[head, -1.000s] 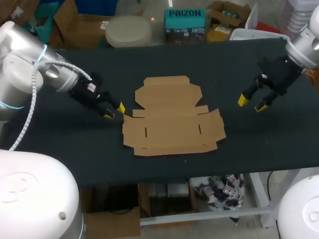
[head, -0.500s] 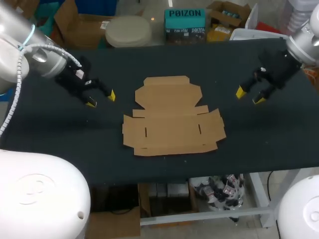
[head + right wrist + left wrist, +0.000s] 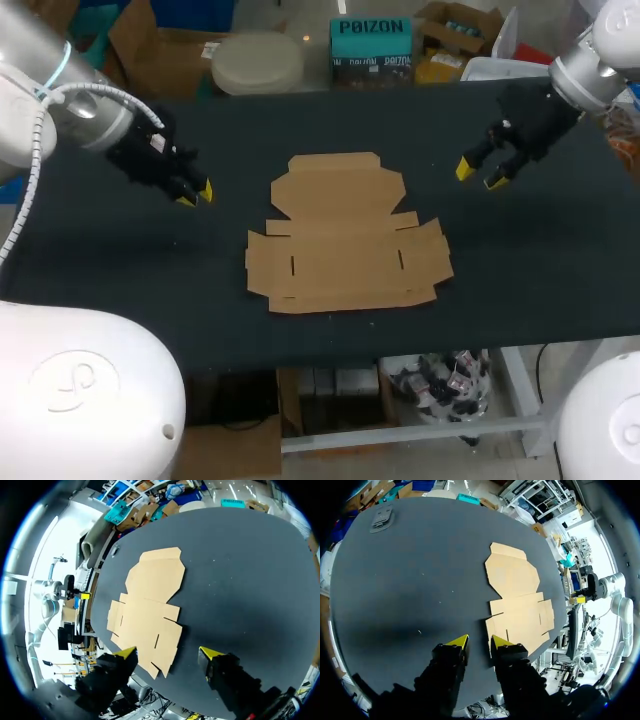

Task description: Assemble the packaging by folding the flat box into shape, placing the metal phone stand inside, and closing the box properly

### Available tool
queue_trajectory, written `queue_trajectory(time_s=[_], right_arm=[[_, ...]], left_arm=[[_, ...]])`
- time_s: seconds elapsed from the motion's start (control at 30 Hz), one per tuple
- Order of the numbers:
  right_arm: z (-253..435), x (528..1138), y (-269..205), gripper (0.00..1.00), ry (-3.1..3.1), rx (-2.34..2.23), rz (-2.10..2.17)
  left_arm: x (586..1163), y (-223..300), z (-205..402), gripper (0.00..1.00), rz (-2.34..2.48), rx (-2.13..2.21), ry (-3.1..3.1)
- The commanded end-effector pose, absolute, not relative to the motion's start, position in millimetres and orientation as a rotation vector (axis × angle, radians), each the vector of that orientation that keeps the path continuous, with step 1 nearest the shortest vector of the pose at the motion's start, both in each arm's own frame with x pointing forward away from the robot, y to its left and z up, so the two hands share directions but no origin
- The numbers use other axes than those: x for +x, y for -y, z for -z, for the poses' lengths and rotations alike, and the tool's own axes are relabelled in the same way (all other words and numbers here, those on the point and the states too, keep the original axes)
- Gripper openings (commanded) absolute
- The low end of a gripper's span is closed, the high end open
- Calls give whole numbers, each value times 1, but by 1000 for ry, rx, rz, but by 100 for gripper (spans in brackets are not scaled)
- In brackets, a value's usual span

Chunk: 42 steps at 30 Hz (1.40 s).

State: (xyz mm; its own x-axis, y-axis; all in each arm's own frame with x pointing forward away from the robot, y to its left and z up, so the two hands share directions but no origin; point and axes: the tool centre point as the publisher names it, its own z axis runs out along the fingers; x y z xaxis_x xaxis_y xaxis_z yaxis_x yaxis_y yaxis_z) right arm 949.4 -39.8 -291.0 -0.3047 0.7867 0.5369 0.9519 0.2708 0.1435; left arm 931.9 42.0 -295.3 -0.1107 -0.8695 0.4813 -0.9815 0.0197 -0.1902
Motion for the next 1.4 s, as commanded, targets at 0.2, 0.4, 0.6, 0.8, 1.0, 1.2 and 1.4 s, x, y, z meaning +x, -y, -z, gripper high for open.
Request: queue_trajectory(time_s=[0.2,0.4,0.6,0.8,1.0,1.2,1.4], right_arm=[[295,963,43,0,2142,-1607,605],[295,963,43,0,2142,-1607,605],[297,967,41,0,2148,-1582,619],[310,987,32,0,2144,-1579,686],[329,1005,22,0,2125,-1568,687],[339,1015,11,0,2118,-1555,694],[353,1017,5,0,2095,-1562,678]], left_arm=[[933,-43,295,0,-700,1938,2063],[933,-43,295,0,-700,1938,2063],[938,-40,299,0,-700,1938,2066],[956,-29,316,0,-702,1861,2118],[969,-17,333,0,-666,1809,2167],[977,-8,340,0,-666,1790,2187],[981,-2,350,0,-675,1782,2193]])
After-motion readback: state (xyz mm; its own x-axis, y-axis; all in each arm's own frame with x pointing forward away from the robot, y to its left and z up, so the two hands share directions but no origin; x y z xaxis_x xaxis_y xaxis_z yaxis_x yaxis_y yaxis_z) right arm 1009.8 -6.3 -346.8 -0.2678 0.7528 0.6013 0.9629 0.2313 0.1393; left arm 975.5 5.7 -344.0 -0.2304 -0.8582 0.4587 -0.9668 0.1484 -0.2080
